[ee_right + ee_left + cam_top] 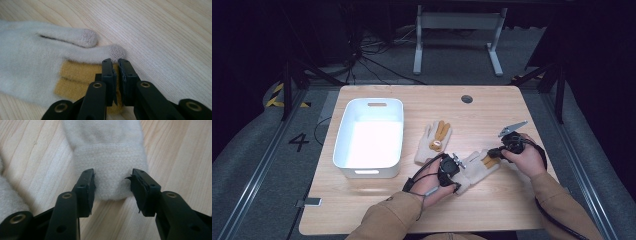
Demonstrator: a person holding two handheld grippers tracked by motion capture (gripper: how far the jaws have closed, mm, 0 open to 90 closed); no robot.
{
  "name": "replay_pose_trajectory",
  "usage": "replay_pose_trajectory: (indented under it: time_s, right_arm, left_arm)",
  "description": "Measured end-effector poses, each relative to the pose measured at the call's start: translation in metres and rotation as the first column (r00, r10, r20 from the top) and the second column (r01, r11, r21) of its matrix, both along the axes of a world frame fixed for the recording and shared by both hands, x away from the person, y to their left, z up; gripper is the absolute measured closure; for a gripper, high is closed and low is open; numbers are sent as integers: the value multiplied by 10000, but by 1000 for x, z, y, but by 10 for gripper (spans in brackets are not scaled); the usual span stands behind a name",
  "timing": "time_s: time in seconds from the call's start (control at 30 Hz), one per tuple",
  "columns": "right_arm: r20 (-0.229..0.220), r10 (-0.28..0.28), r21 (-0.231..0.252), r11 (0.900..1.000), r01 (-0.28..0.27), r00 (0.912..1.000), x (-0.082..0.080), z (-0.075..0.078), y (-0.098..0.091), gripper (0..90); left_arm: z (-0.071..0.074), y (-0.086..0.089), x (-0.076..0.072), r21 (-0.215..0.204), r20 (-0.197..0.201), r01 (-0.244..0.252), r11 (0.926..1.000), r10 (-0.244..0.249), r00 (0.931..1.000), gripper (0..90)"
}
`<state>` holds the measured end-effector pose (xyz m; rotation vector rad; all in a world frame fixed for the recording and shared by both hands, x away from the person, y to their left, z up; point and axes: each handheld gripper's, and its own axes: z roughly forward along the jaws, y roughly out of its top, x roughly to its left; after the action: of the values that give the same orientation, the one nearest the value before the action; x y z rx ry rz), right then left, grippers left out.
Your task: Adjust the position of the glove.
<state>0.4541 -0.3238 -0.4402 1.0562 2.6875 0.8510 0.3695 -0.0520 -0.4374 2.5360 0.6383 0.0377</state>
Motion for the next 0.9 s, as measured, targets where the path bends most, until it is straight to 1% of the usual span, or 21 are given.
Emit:
replay_pose_trajectory:
  time_s: [0.07,0.17,0.3,0.33,0.4,0.47,0.5,0.53,0.57,0.6,0.63,0.67,0.73,0.77,0.83,0.87,0.9]
  right_arm:
    - [39,38,18,10000,-38,10000,0,0,0,844]
    - [90,58,-4,10000,-58,9999,0,0,0,844]
    - [133,47,-16,10000,-46,9999,-2,0,0,846]
    - [133,47,-16,10000,-46,9999,-2,0,0,846]
    - [235,53,-66,10000,-52,9997,-3,2,0,863]
    - [299,34,-30,10000,-33,9995,-5,4,0,869]
    - [318,39,7,10000,-39,9995,-6,6,0,872]
    - [455,39,82,10000,-43,9990,-8,10,0,874]
    - [495,22,143,9999,-29,9988,-9,12,-1,876]
    - [616,12,259,9997,-28,9981,-12,18,-1,877]
    - [616,12,259,9997,-28,9981,-12,18,-1,877]
    - [769,32,366,9993,-60,9970,-17,24,-2,878]
    - [806,22,405,9992,-55,9967,-19,26,-2,878]
    - [999,60,482,9988,-109,9950,-27,32,-1,879]
    - [1099,89,551,9984,-151,9939,-35,37,-1,879]
    - [1099,89,551,9984,-151,9939,-35,37,-1,879]
    - [1225,84,694,9974,-170,9924,-45,43,0,878]
  left_arm:
    - [0,-1,-1,135,173,-14,9999,11,9998,614]
    - [-1,-1,0,154,229,-104,9998,101,9997,721]
    - [1,0,0,258,342,4,9997,-13,9994,817]
    - [1,0,0,258,342,4,9997,-13,9994,826]
    - [4,3,3,142,148,56,9999,-58,9999,835]
    - [5,5,3,147,160,85,9999,-88,9998,836]
    - [9,7,4,70,238,21,10000,-23,9997,836]
    - [11,8,4,64,257,5,10000,-6,9997,836]
    - [14,10,4,31,309,25,10000,-26,9995,836]
    - [20,13,3,-30,424,85,10000,-84,9991,835]
    - [20,13,3,-30,424,85,10000,-84,9991,835]
    - [25,17,3,6,482,189,9998,-189,9987,834]
    - [28,20,2,-13,547,256,9997,-255,9982,833]
    - [31,25,1,-47,667,533,9986,-529,9964,832]
    - [34,31,1,26,756,735,9973,-735,9944,831]
    - [34,31,1,26,756,735,9973,-735,9944,830]
    - [36,35,2,55,824,867,9962,-868,9928,829]
